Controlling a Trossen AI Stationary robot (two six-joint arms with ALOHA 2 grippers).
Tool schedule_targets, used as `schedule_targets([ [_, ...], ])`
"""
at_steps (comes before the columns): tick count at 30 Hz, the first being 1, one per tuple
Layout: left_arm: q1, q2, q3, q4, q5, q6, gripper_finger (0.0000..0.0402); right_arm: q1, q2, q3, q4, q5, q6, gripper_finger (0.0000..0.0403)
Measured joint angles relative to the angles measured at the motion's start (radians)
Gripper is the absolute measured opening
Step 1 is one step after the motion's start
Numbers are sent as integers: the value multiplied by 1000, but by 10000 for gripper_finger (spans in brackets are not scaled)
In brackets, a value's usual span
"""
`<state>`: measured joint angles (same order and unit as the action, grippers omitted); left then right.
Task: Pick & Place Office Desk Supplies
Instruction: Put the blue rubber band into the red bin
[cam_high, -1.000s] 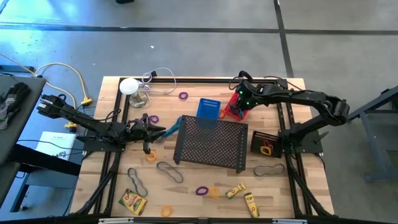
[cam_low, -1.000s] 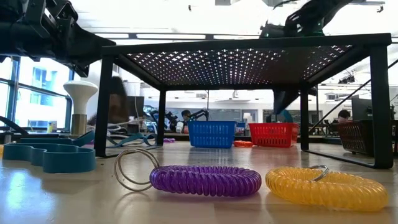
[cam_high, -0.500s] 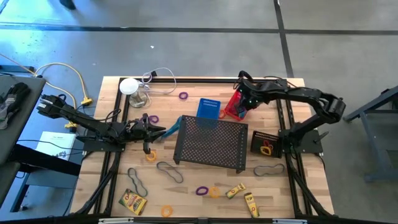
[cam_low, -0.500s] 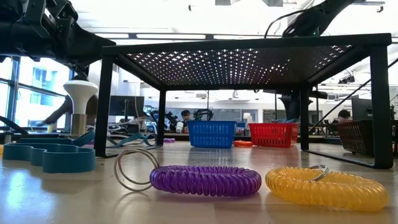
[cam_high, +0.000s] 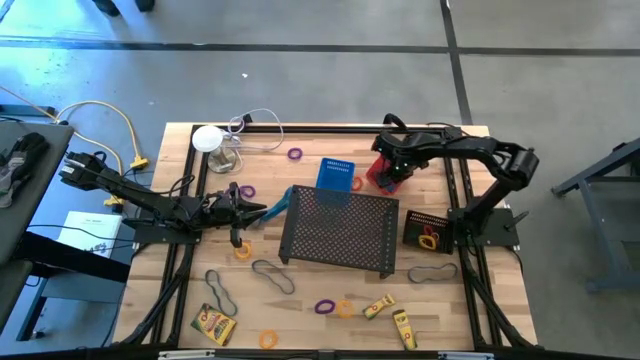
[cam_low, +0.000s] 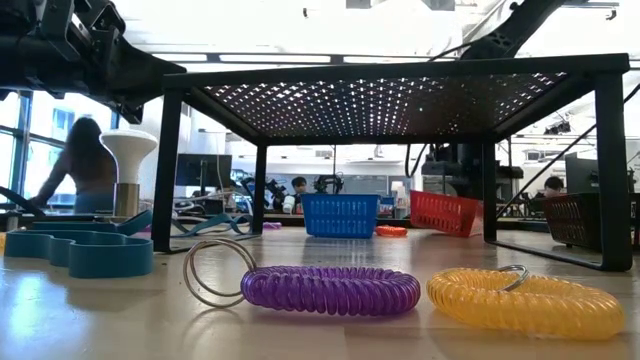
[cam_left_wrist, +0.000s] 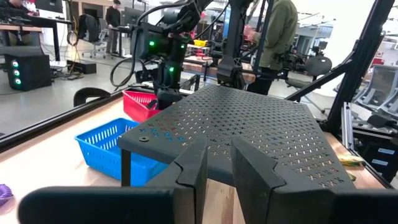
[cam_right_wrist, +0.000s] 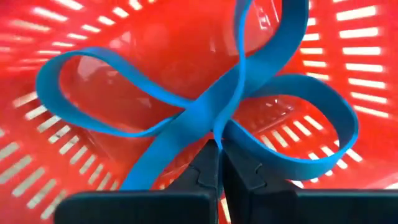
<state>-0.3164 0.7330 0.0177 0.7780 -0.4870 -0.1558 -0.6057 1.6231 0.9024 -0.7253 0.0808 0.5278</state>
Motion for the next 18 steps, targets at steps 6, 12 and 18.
schedule_targets([
  [6,0,0,0,0,0,0,66,-25,-1,1,-115,42,-1,3],
  [12,0,0,0,0,0,9,66,-25,-1,1,-156,97,19,3],
  [18,0,0,0,0,0,28,66,-4,-2,1,-137,125,10,9],
])
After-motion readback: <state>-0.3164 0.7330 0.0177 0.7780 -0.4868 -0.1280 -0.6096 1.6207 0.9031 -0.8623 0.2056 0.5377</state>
